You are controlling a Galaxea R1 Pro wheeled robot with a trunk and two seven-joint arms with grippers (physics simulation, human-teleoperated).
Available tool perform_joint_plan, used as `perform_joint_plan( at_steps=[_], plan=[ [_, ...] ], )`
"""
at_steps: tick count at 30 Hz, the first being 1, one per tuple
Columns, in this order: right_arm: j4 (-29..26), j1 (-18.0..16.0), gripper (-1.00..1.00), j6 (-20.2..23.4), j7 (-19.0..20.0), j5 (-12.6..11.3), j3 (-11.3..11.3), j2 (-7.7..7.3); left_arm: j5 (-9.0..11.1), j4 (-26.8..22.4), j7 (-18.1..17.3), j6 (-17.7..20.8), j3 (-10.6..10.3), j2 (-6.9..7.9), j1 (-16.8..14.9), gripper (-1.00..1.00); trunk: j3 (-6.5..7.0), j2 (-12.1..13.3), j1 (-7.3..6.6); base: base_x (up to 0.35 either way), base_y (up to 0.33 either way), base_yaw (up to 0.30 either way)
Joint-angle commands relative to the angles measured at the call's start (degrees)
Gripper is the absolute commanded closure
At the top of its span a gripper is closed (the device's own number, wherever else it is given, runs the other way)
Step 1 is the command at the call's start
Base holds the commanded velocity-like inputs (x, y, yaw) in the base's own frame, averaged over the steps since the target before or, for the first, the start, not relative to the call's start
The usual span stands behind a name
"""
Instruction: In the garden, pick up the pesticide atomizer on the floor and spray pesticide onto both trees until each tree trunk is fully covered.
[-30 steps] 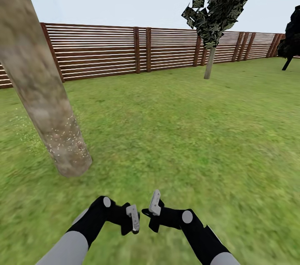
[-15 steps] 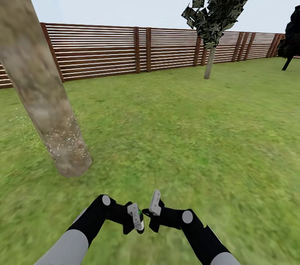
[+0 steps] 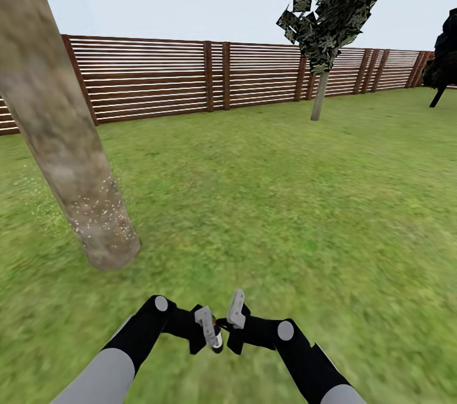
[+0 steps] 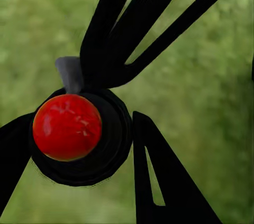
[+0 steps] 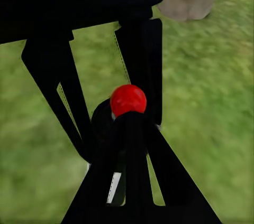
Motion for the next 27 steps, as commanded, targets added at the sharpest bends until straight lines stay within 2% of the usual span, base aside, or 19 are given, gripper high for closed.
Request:
perform_joint_plan(
  at_steps=[1, 7, 9, 11, 13, 14, 17, 18, 20, 22, 23, 27],
  plan=[
    [-0.05, -0.02, 1.0, -0.37, 0.03, 0.6, -0.08, 0.01, -0.1, -0.03, -0.14, -0.29, 0.05, -0.02, -0.03, 1.0, -0.05, -0.02, -0.01, 0.0, 0.0, 0.0],
    [-0.05, -0.01, 1.0, -0.37, 0.03, 0.6, -0.08, 0.01, -0.04, 0.65, -0.04, -0.26, -0.06, 0.18, -0.03, 1.0, -0.05, -0.02, -0.01, 0.0, 0.0, 0.0],
    [-0.01, -0.01, 1.0, -0.37, 0.03, 0.6, -0.08, 0.02, -0.58, 1.65, 0.36, -0.18, -0.12, 0.87, -0.02, 1.0, -0.05, -0.02, -0.01, 0.0, 0.0, 0.0],
    [0.03, -0.01, 1.0, -0.37, 0.03, 0.6, -0.06, 0.01, -1.16, 2.41, 0.46, -0.14, -0.12, 3.61, -0.03, 1.0, -0.05, -0.02, -0.01, 0.0, 0.0, 0.0],
    [0.14, -0.02, 1.0, -0.37, 0.03, 0.6, -0.07, 0.0, -1.32, 2.62, 0.46, -0.07, -0.06, 7.72, -0.03, 1.0, -0.05, -0.02, -0.01, 0.0, 0.0, 0.0],
    [0.18, -0.02, 1.0, -0.37, 0.03, 0.6, -0.07, 0.01, -1.37, 2.66, 0.4, -0.11, -0.1, 10.36, -0.01, 1.0, -0.05, -0.02, -0.01, 0.0, 0.0, 0.0],
    [0.33, -0.02, 1.0, -0.37, 0.03, 0.6, -0.05, 0.0, -1.4, 2.69, 0.32, -0.13, -0.12, 15.69, 0.14, 1.0, -0.05, -0.02, -0.01, 0.0, 0.0, 0.0],
    [0.42, -0.02, 1.0, -0.37, 0.03, 0.6, -0.07, 0.0, -1.39, 2.69, 0.24, -0.17, -0.16, 18.03, 0.21, 1.0, -0.05, -0.02, -0.01, 0.0, 0.0, 0.0],
    [0.47, 0.01, 1.0, -0.37, 0.03, 0.6, -0.07, -0.04, -1.39, 2.72, 0.17, -0.21, -0.2, 20.78, 0.49, 1.0, -0.05, -0.02, -0.01, 0.0, 0.0, 0.0],
    [0.48, 0.0, 1.0, -0.37, 0.03, 0.6, -0.08, -0.09, -1.34, 2.78, 0.15, -0.18, -0.21, 22.47, 0.67, 1.0, -0.05, -0.02, -0.01, 0.0, 0.0, 0.0],
    [0.49, 0.01, -1.0, -0.37, 0.03, 0.6, -0.08, -0.13, -1.33, 2.81, 0.15, -0.16, -0.21, 23.36, 0.73, 1.0, -0.05, -0.02, -0.01, 0.0, 0.0, 0.0],
    [0.61, 0.06, -1.0, -0.35, 0.01, 0.66, -0.28, -0.51, -1.5, 4.08, 0.34, -0.13, 0.02, 27.4, 1.3, 1.0, -0.05, -0.02, -0.01, 0.0, 0.0, 0.0]
  ],
)
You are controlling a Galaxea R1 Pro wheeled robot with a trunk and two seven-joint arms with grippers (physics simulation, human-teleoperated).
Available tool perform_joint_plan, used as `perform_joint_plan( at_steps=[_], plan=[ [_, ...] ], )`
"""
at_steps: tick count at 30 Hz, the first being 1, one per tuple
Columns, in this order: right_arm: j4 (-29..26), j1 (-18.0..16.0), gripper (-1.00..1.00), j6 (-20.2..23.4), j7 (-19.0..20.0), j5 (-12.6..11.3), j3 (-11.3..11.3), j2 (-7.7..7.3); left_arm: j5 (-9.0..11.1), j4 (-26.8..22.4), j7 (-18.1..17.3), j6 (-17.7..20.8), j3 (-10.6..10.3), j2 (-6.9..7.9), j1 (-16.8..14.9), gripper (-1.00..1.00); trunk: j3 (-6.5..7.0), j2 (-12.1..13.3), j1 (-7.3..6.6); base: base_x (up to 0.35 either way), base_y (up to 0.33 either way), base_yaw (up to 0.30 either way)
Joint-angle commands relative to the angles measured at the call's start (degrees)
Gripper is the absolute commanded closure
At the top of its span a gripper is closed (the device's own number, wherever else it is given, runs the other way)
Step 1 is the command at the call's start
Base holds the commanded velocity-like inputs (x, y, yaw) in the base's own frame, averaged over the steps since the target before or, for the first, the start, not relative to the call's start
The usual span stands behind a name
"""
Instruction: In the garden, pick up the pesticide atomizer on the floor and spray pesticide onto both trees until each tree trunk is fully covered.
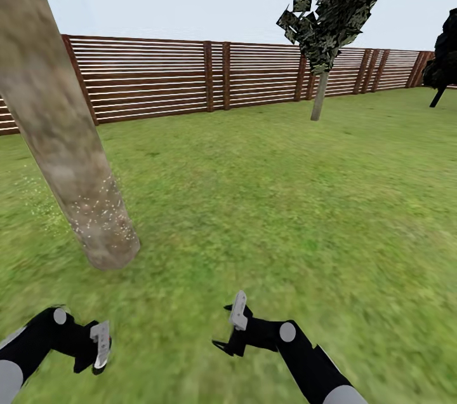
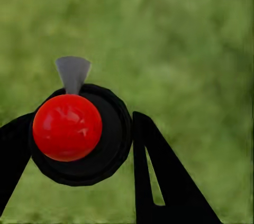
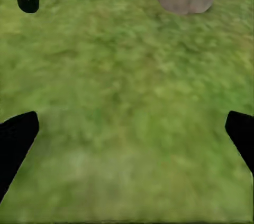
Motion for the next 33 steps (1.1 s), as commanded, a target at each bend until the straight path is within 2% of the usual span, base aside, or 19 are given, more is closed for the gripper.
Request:
perform_joint_plan(
  at_steps=[1, 2, 3, 4, 5, 6, 7, 8, 9, 10, 12, 13, 14, 15, 17, 19, 26, 29, 33],
  plan=[
    [0.23, -0.02, -1.0, -0.33, -0.03, 0.66, -0.16, -0.09, 0.03, 1.56, 0.23, -0.25, 0.29, 0.56, 0.11, 1.0, -0.05, -0.02, -0.01, 0.0, 0.0, 0.0],
    [1.32, 0.03, -1.0, -0.33, -0.18, 0.65, -0.24, -0.36, 0.21, 3.67, 1.69, -0.25, 0.48, 0.83, 0.17, 1.0, -0.05, -0.02, -0.01, 0.0, 0.0, 0.0],
    [3.32, 0.05, -1.0, -0.36, -0.32, 0.57, -0.32, -1.19, 0.51, 5.87, 4.81, -0.25, 1.08, 0.97, 0.2, 1.0, -0.05, -0.02, -0.01, 0.0, 0.0, 0.0],
    [5.91, 0.08, -1.0, -0.41, -0.65, 0.42, -0.6, -2.04, 1.28, 8.72, 9.64, -0.29, 2.28, 0.98, 0.22, 1.0, -0.05, -0.02, -0.01, 0.0, 0.0, 0.0],
    [8.75, 0.12, -1.0, -0.44, -2.36, 0.34, -2.25, -2.74, 2.72, 12.09, 14.62, -0.39, 3.6, 0.8, 0.23, 1.0, -0.05, -0.02, -0.01, 0.0, 0.0, 0.0],
    [13.56, 0.2, -1.0, -0.77, -7.94, 0.25, -7.78, -3.3, 6.4, 16.5, 20.71, -1.9, 5.34, 0.3, 0.23, 1.0, -0.05, -0.02, -0.01, 0.0, 0.0, 0.0],
    [17.24, 0.22, -1.0, -1.72, -12.72, 0.25, -12.86, -3.52, 10.36, 19.16, 24.42, -3.97, 6.51, 0.06, 0.25, 1.0, -0.05, -0.02, -0.01, 0.0, 0.0, 0.0],
    [20.96, 0.24, -1.0, -3.87, -17.73, 0.29, -17.78, -3.66, 16.04, 21.9, 28.09, -6.37, 7.5, -0.13, 0.3, 1.0, -0.05, -0.02, -0.01, 0.0, 0.0, 0.0],
    [24.05, 0.24, -1.0, -6.49, -22.47, 0.33, -20.98, -3.9, 22.19, 24.26, 31.65, -8.35, 8.07, -0.25, 0.49, 1.0, -0.05, -0.02, -0.01, 0.0, 0.0, 0.0],
    [26.59, 0.29, -1.0, -9.06, -27.71, 0.3, -22.74, -4.33, 29.3, 26.12, 35.38, -10.24, 8.35, -0.31, 1.36, 1.0, -0.05, -0.02, -0.01, 0.0, 0.0, 0.0],
    [30.29, 1.12, -1.0, -12.94, -39.86, 0.22, -24.1, -4.66, 43.68, 27.59, 41.03, -16.27, 8.58, -1.09, 5.45, 1.0, -0.05, -0.02, -0.01, 0.0, 0.0, 0.0],
    [31.7, 2.03, -1.0, -15.28, -45.77, 0.12, -24.33, -4.7, 49.43, 27.85, 42.3, -20.21, 8.62, -1.47, 7.67, 1.0, -0.05, -0.02, -0.01, 0.0, 0.0, 0.0],
    [32.81, 3.06, -1.0, -18.41, -50.66, 0.11, -24.45, -4.74, 53.72, 28.09, 42.94, -23.59, 8.64, -1.71, 9.51, 1.0, -0.05, -0.02, -0.01, 0.0, 0.0, 0.0],
    [33.44, 4.22, -1.0, -21.35, -54.04, 0.15, -24.56, -4.83, 56.63, 28.22, 43.28, -25.71, 8.65, -1.83, 11.17, 1.0, -0.05, -0.02, -0.01, 0.0, 0.0, 0.0],
    [33.92, 6.35, -1.0, -23.91, -56.73, 0.24, -24.62, -4.97, 59.21, 28.54, 43.53, -27.35, 8.65, -2.15, 12.75, 1.0, -0.05, -0.02, -0.01, 0.0, 0.0, 0.0],
    [34.07, 7.55, -1.0, -24.66, -57.53, 0.34, -24.63, -5.16, 59.89, 28.86, 43.61, -27.8, 8.66, -2.39, 13.63, 1.0, -0.05, -0.02, -0.01, 0.0, 0.0, 0.0],
    [34.41, 7.81, -1.0, -24.86, -57.65, 0.67, -24.5, -4.97, 60.05, 28.81, 43.63, -27.93, 8.66, -2.42, 14.47, 1.0, -0.05, -0.02, -0.01, 0.0, 0.0, 0.0],
    [39.12, 7.81, -1.0, -24.74, -57.48, 0.63, -24.49, -4.62, 60.03, 28.86, 43.63, -27.93, 8.66, -2.48, 14.47, 1.0, -0.05, -0.02, -0.01, 0.0, 0.0, 0.0],
    [39.77, 7.81, -1.0, -24.67, -57.48, 0.64, -24.49, -4.86, 60.02, 28.86, 43.63, -27.93, 8.66, -2.47, 14.47, 1.0, -0.05, -0.02, -0.01, 0.0, 0.0, 0.0]
  ],
)
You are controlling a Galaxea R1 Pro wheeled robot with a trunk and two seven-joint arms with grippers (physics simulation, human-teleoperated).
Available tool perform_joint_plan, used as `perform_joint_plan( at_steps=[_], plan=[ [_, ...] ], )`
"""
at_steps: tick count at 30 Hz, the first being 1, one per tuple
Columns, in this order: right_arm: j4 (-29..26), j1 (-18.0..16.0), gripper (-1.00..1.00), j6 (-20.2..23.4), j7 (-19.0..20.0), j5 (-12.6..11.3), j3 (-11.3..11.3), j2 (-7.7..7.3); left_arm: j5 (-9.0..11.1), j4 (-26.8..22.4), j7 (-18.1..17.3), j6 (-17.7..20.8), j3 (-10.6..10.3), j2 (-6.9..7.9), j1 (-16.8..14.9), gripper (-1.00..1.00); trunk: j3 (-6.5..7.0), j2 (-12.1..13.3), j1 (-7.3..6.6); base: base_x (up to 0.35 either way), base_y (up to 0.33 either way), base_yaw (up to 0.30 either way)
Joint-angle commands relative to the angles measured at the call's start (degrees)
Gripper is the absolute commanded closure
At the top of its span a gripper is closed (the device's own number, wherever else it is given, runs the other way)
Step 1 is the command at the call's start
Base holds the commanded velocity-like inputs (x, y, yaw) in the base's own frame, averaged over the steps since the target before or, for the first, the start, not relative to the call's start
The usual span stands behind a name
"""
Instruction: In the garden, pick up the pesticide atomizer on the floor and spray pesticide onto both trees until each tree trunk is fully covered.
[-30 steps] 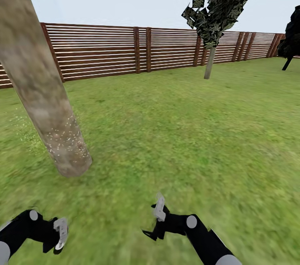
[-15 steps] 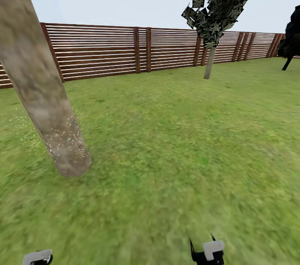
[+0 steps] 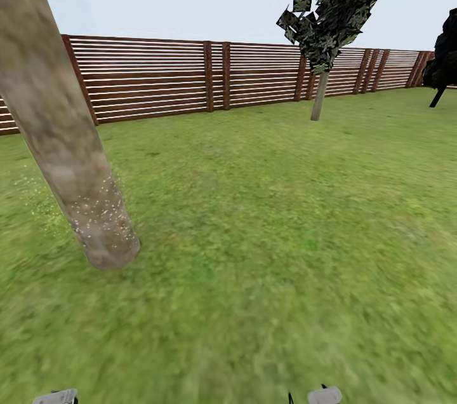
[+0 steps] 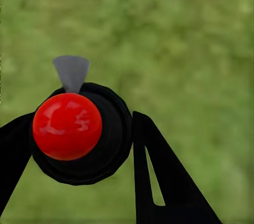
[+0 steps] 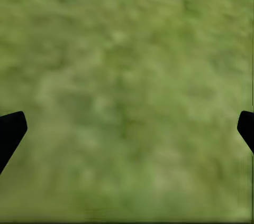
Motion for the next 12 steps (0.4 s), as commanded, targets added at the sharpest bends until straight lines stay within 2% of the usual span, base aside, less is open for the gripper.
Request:
perform_joint_plan(
  at_steps=[1, 12],
  plan=[
    [0.07, -0.03, -1.0, -0.07, -0.37, 0.62, -0.32, -0.07, 0.33, 0.07, -0.6, 0.0, 0.48, 0.04, -0.04, 1.0, -0.05, -0.02, -0.01, 0.0, 0.0, 0.0],
    [0.09, -0.03, -1.0, -0.06, -0.33, 0.63, -0.31, -0.05, 0.26, 0.08, -0.6, 0.0, 0.47, -0.01, 0.05, 1.0, -0.05, -0.02, -0.01, 0.0, 0.0, 0.0]
  ],
)
